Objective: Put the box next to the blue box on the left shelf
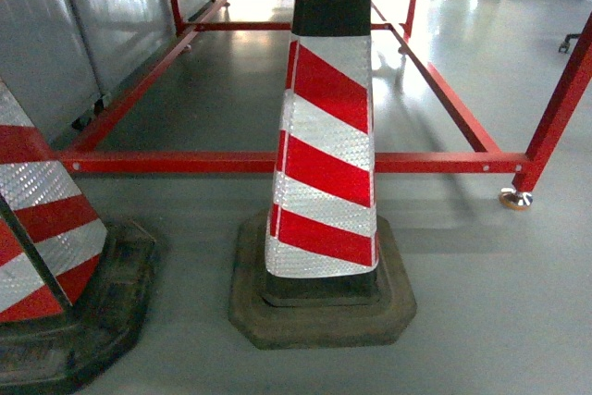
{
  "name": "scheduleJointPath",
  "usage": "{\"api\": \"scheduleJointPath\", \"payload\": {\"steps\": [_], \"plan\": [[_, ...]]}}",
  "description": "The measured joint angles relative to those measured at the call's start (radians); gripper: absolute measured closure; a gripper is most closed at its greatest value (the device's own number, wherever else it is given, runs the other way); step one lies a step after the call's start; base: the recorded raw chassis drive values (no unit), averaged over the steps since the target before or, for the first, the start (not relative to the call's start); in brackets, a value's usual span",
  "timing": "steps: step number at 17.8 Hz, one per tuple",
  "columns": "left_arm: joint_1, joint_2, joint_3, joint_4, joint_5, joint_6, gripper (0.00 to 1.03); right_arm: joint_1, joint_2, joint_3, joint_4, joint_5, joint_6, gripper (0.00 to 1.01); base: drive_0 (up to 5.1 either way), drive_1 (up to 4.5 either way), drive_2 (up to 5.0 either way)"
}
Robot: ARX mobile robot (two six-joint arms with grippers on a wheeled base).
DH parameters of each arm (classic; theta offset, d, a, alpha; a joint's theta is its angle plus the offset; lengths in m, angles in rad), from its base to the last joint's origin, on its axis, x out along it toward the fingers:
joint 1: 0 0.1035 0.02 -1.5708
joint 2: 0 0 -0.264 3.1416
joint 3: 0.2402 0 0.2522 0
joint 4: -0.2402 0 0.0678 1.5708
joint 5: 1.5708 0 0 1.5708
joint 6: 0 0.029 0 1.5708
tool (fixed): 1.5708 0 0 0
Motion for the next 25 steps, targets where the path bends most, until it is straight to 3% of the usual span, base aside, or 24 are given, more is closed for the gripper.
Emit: {"api": "scheduleJointPath", "payload": {"steps": [25], "plan": [[0.000, 0.000, 0.000, -0.001, 0.000, 0.003, 0.05, 0.000, 0.000, 0.000, -0.003, 0.000, 0.001, 0.03, 0.0, 0.00, 0.0]]}}
